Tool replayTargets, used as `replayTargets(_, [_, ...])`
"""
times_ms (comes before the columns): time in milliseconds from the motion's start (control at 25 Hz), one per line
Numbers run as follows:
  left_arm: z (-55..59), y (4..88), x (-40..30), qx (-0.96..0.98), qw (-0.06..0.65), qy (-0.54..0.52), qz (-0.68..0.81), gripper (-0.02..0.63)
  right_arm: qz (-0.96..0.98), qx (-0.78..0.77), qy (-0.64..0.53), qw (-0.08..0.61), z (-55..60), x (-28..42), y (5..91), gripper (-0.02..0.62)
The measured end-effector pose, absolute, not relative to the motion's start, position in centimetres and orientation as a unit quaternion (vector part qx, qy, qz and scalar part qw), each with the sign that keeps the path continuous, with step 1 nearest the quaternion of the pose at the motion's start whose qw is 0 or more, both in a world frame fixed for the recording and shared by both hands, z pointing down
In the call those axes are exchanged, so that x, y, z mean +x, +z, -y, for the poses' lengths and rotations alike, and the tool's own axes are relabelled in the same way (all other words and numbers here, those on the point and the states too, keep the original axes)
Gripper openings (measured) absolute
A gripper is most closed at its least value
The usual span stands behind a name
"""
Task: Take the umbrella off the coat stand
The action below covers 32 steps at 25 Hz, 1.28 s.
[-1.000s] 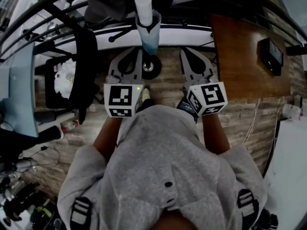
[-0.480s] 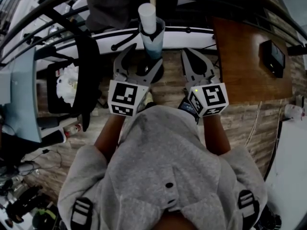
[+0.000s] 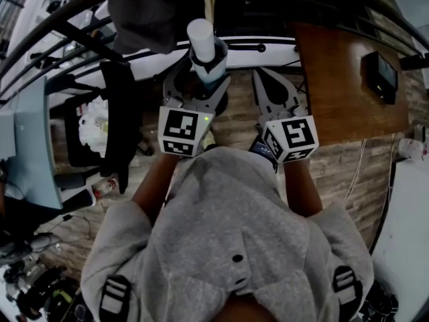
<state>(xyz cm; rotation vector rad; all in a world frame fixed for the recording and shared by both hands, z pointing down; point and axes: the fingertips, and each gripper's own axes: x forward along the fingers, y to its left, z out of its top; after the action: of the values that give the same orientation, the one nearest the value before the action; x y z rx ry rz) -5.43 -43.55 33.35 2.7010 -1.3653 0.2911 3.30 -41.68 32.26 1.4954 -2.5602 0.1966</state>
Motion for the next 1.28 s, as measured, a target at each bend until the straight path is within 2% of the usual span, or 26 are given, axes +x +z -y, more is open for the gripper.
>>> replayTargets(680, [45.5, 32.8, -2.6, 0.903, 0.042, 0.091, 0.417, 0.363, 0.852, 0.513, 0.065, 0.079, 43.1, 4.7, 32.1, 0.009])
replayTargets(720, [45.4, 32.8, -2.5, 0.904, 0.045, 0.089, 0.415, 0.36, 0.852, 0.513, 0.064, 0.079, 43.0, 4.9, 32.1, 0.009])
replayTargets(840, [45.4, 32.6, -2.9, 0.905, 0.051, 0.082, 0.414, 0.294, 0.851, 0.515, 0.059, 0.078, 42.9, 4.9, 31.8, 0.009])
replayTargets(1280, [43.1, 33.1, -4.0, 0.908, 0.064, 0.088, 0.404, 0.276, 0.854, 0.51, 0.059, 0.084, 41.2, 4.0, 32.4, 0.009])
